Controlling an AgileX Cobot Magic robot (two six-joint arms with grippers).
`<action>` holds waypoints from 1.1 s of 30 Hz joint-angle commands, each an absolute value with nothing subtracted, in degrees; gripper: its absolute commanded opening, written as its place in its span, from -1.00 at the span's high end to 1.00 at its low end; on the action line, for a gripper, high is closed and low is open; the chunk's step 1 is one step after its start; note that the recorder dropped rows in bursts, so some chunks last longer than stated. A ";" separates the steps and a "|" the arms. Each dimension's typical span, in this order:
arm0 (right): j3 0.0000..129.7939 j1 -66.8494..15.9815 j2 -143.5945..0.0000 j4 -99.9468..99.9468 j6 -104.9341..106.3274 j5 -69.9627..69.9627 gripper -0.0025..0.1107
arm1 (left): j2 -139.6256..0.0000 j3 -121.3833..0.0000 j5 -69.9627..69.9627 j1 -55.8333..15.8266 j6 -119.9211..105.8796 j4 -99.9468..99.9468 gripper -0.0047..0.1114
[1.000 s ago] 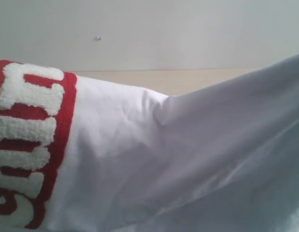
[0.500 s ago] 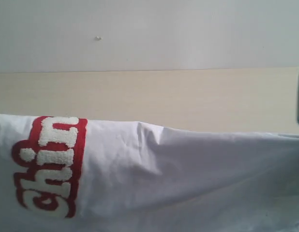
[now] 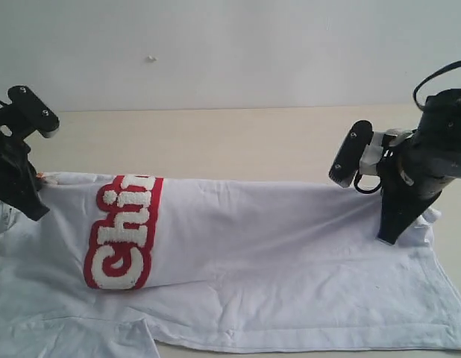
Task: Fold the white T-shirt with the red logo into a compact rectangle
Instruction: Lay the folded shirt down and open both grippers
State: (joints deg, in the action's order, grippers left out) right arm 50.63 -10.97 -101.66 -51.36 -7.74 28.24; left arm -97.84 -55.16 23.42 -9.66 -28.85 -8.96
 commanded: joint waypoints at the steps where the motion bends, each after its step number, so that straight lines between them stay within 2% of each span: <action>1: 50.49 -10.52 -104.87 -68.41 -33.49 28.52 0.71 | -99.25 -54.97 13.07 -7.33 -20.29 -9.81 0.75; 2: 50.49 -10.52 -105.10 -72.06 -39.31 28.66 0.48 | -99.38 -54.85 11.79 -6.80 -19.19 -9.81 0.56; 3: 50.49 -10.52 -105.10 -74.49 -43.21 28.97 0.20 | -99.38 -54.85 11.71 -6.41 -19.19 -9.81 0.29; 7: 50.49 -10.52 -105.10 -75.45 -43.05 29.73 -0.39 | -99.38 -54.85 11.71 -5.64 -18.58 -9.81 -0.16; 9: 50.49 -10.52 -104.71 -75.45 -42.25 30.47 -0.47 | -99.14 -54.85 11.71 -5.12 -18.58 -9.81 -0.22; 11: 50.49 -10.64 -104.03 -75.45 -42.25 31.23 -0.47 | -98.73 -54.85 11.42 -4.44 -17.59 -9.81 -0.19; 14: 50.49 -10.64 -101.75 -75.34 -45.00 31.36 -0.47 | -97.20 -54.85 12.20 -3.38 -10.34 -9.81 0.02; 17: 50.49 -10.64 -98.25 -72.30 -47.15 29.75 -0.41 | -94.97 -54.72 16.48 -3.26 -1.91 -9.66 0.33; 19: 50.49 -10.64 -95.75 -65.57 -47.15 26.98 -0.29 | -93.70 -54.63 19.52 -3.26 0.93 -9.09 0.47; 21: 50.49 -10.64 -93.36 -57.76 -45.13 24.62 -0.03 | -92.49 -54.63 23.21 -3.26 2.46 -6.46 0.61; 25: 50.49 -10.64 -89.94 -40.97 -35.85 25.24 0.65 | -90.36 -54.63 30.07 -3.26 1.18 -1.07 0.92; 27: 50.49 -10.64 -89.27 -33.75 -30.46 27.30 0.97 | -89.34 -54.63 34.61 -3.26 -2.83 4.03 0.92; 33: 49.99 -10.64 -89.02 -11.38 -11.37 31.78 0.96 | -88.59 -51.84 47.25 -3.26 -21.27 24.42 0.92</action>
